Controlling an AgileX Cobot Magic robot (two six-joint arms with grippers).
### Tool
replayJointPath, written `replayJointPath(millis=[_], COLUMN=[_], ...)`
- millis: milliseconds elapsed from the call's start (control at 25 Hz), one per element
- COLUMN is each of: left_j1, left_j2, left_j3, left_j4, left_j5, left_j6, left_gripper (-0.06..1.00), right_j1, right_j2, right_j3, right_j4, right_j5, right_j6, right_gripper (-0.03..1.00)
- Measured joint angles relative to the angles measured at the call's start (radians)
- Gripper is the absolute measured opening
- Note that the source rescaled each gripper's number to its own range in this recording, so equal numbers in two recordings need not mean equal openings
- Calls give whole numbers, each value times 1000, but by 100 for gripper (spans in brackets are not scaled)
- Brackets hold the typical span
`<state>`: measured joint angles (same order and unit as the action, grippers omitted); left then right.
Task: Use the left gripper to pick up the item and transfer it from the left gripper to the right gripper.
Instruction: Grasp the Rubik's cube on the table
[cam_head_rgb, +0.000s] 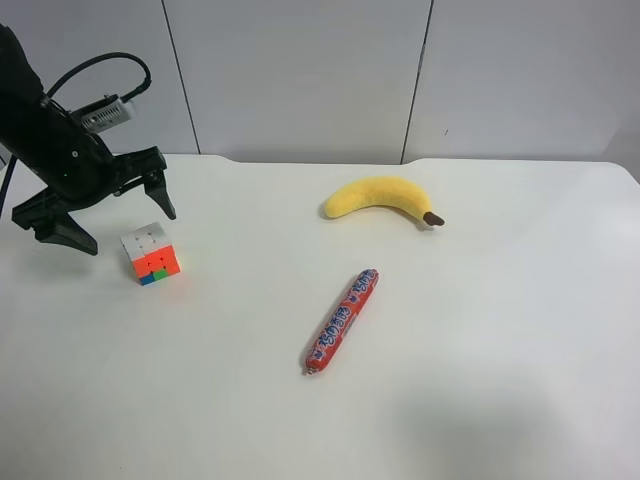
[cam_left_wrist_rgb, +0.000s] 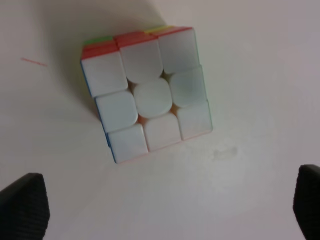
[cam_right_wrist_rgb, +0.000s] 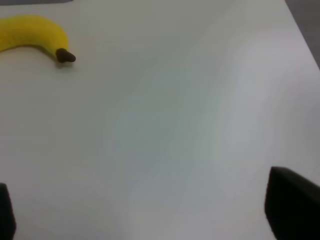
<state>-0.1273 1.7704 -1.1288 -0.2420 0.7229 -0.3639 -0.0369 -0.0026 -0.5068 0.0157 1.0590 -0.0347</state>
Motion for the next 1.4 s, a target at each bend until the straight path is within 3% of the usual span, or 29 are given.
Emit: replayJointPath(millis=[400,840,1200,1400], left_j1=[0,0,-21,-31], left_j2=[128,199,207,207], left_j3=[-68,-74,-74,-74], left_j4=[14,34,179,205], left_j5=[11,-48,-90,-90], left_j6=[-55,-154,-307,-353], left_gripper=[100,100,100,100], right_j1=[0,0,0,0], right_j2=[0,0,0,0], right_j3=[0,0,0,0], right_j4=[0,0,0,0], right_j5=[0,0,0,0], right_j6=[0,0,0,0], right_gripper=[100,100,100,100])
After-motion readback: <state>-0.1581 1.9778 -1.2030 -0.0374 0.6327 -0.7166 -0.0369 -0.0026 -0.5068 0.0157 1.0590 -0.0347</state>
